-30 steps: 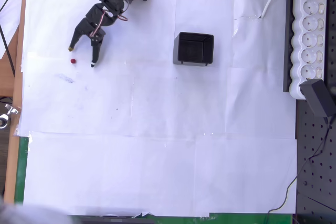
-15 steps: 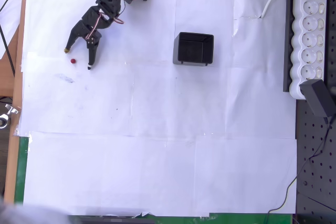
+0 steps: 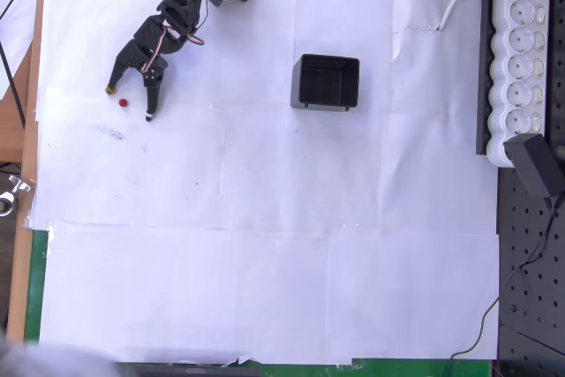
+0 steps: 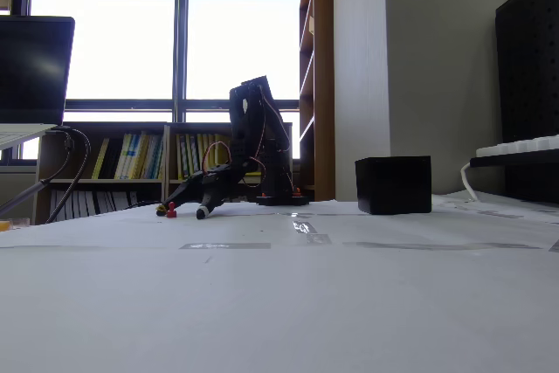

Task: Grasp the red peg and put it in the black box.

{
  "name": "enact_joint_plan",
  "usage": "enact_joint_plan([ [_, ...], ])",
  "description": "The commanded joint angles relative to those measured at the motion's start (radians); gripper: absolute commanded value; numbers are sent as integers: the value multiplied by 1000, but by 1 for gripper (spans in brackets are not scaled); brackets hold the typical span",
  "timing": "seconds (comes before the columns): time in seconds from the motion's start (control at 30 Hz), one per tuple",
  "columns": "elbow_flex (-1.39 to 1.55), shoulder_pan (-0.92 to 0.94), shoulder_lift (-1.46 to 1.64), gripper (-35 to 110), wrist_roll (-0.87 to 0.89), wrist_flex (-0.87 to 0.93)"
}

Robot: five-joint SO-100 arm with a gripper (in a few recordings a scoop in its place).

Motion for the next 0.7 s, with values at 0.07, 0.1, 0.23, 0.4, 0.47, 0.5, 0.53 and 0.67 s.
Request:
enact_joint_plan([
  [0.07,49,-9,14,41,-43,6],
  [0.1,51,-12,14,41,-43,8],
  [0.23,51,-17,15,41,-43,9],
  [0.4,52,-14,20,40,-61,11],
  [0.47,54,-11,20,40,-61,11],
  [0.5,55,-9,21,40,-63,12],
  [0.53,55,-9,21,40,-66,14],
  [0.67,49,-6,20,39,-72,17],
])
